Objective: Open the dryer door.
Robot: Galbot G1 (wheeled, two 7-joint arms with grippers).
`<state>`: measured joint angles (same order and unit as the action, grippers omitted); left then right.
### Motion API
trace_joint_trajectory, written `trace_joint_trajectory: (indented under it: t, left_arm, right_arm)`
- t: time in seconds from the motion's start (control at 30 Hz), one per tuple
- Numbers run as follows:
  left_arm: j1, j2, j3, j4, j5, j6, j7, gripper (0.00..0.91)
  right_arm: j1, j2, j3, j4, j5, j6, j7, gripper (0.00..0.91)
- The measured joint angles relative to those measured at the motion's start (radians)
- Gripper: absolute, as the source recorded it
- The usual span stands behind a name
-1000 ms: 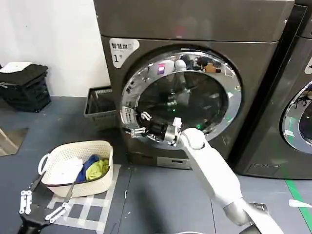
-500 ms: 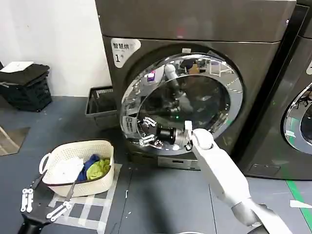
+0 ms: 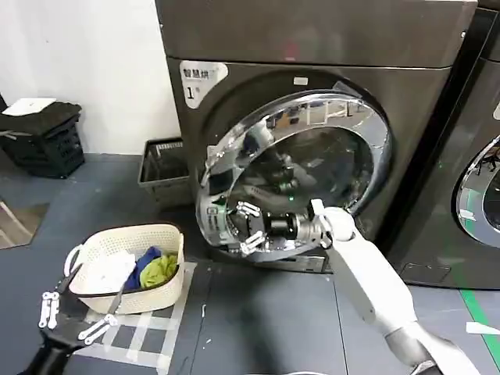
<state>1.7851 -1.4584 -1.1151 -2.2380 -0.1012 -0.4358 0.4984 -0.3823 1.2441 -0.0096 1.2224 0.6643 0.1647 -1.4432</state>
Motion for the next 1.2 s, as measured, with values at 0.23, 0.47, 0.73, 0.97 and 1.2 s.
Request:
trace_joint_trajectory:
  t: [0.23, 0.47, 0.73, 0.97, 1.2]
  left_arm:
    - [-0.038, 0.050, 0.019, 0.011, -0.006, 0.034, 0.000, 0.907]
    - [-0.098, 0.134, 0.052, 0.033, -0.004, 0.073, 0.001, 0.907]
    - [-0.170, 0.230, 0.099, 0.055, -0.007, 0.099, 0.001, 0.907]
    - [-0.224, 0.293, 0.150, 0.083, -0.021, 0.118, 0.000, 0.907]
    - [-0.283, 0.366, 0.183, 0.125, -0.066, 0.128, -0.002, 0.907]
  right_arm:
    - [-0.033, -0.065, 0.023, 0.051, 0.003, 0.003, -0.018, 0.907]
    - [-0.057, -0.120, 0.048, 0.095, 0.025, 0.000, -0.018, 0.907]
    - [-0.098, -0.175, 0.062, 0.157, 0.034, -0.005, -0.018, 0.907]
    - [-0.129, -0.192, 0.079, 0.196, 0.034, -0.011, -0.018, 0.907]
    - [-0.151, -0.191, 0.092, 0.223, 0.033, -0.027, -0.016, 0.907]
